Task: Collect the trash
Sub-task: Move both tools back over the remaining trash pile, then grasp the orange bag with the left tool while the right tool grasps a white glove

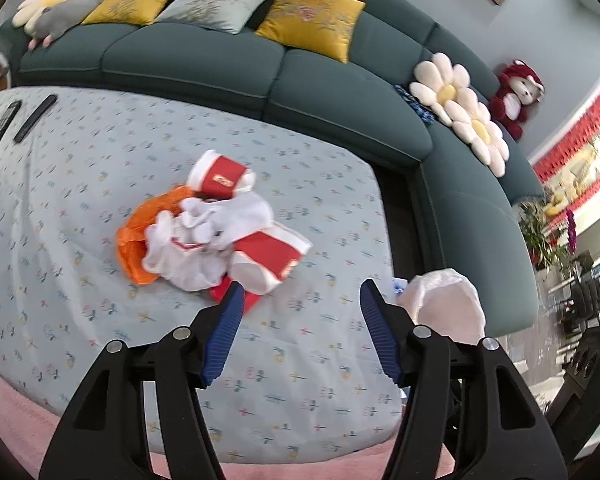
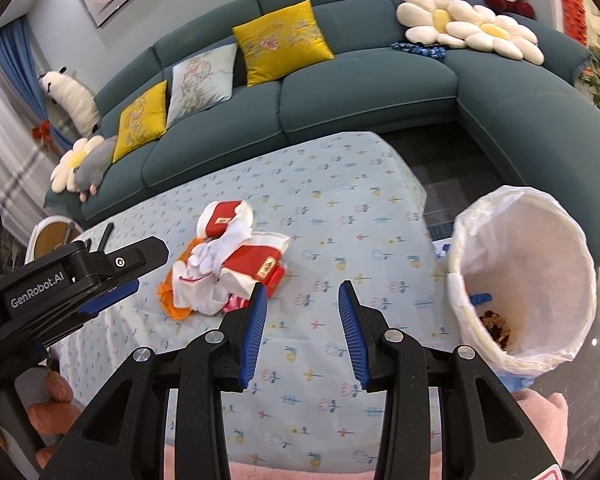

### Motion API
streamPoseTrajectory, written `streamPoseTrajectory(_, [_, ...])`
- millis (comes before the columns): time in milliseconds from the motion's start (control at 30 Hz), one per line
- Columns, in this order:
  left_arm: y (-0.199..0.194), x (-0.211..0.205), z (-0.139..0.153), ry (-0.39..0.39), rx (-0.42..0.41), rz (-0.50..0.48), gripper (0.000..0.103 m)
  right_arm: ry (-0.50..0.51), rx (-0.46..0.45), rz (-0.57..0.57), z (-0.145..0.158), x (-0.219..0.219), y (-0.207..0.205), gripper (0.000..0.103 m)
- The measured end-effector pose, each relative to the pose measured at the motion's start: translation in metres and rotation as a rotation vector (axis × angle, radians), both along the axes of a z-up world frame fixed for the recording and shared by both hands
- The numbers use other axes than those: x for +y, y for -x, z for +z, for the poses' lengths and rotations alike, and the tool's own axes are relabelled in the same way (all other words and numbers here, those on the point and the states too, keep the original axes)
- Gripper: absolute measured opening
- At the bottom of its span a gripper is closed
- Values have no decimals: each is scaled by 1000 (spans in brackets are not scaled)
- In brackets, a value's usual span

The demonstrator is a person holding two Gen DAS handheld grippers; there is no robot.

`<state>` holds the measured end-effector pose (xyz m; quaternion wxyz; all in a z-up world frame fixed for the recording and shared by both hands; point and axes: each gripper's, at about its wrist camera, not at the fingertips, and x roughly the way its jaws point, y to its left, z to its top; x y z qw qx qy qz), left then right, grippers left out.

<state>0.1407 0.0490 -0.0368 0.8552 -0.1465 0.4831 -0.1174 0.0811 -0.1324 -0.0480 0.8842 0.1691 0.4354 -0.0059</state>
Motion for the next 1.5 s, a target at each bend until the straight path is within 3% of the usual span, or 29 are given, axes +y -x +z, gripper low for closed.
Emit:
streamPoseTrajectory(700, [-23, 138, -86, 0, 176, 238, 61, 16, 127, 196, -56, 109, -49, 37])
streamPoseTrajectory(1133, [-71, 162, -134, 19, 278, 260, 60, -8, 242, 259, -117, 158, -106, 37])
streamPoseTrajectory(1333, [-90, 159, -150, 22, 306, 240, 52, 0, 277, 257, -136, 165, -128, 37])
streamPoseTrajectory(1433, [-96, 157, -156, 30, 314, 225, 40, 2, 299, 264, -145, 165, -135, 37])
streamPoseTrajectory(1500, [-98, 155, -160, 40, 324, 220, 29, 1, 312, 273, -151, 167, -138, 31])
